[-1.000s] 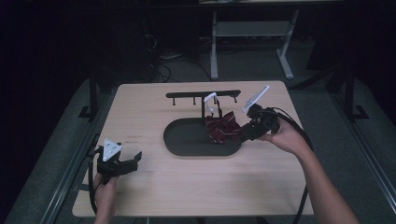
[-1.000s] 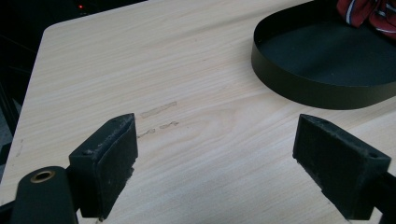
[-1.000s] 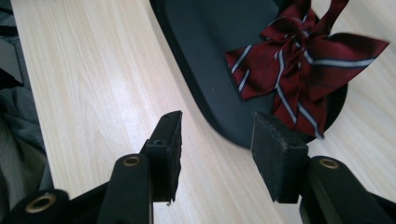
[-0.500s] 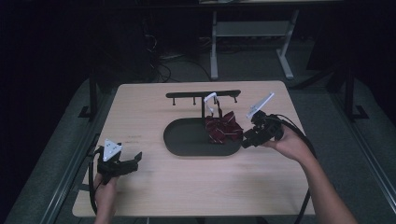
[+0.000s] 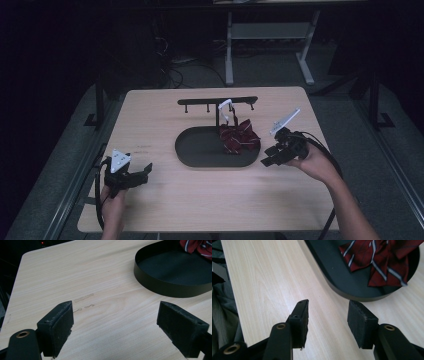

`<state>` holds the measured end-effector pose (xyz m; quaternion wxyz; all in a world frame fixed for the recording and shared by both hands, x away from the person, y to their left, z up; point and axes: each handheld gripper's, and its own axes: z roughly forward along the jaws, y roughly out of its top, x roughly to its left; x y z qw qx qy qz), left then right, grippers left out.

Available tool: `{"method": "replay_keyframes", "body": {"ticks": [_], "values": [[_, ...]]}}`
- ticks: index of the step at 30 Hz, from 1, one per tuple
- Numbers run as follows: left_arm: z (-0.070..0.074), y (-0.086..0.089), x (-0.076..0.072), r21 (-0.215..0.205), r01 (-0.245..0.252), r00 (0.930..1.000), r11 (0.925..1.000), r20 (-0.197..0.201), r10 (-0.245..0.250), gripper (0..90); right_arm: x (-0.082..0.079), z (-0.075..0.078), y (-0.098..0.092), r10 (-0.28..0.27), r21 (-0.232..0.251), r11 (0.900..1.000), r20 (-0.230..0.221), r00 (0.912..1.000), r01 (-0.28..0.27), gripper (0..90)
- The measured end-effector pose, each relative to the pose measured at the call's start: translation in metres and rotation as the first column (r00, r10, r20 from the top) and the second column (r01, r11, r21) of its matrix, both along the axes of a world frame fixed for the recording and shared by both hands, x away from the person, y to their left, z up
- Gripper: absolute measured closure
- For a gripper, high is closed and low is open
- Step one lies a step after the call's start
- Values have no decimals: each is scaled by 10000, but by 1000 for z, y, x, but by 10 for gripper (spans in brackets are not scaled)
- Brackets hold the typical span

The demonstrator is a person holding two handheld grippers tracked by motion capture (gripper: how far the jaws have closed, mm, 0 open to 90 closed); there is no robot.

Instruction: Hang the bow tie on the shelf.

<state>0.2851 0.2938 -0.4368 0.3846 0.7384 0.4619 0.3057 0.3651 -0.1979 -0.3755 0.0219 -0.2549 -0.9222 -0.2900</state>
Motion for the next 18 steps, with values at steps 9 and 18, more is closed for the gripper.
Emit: {"method": "replay_keyframes", "body": {"ticks": [9, 18], "values": [[-1, -1, 0, 4, 14, 10000, 10000, 14, -14, 135, -13, -11, -7, -88, 245, 9997, -109, 9999, 90, 500], [-1, -1, 0, 17, 49, 10000, 10000, 24, -49, 135, -39, -23, -10, -94, 488, 9988, 84, 9999, 90, 466]]}}
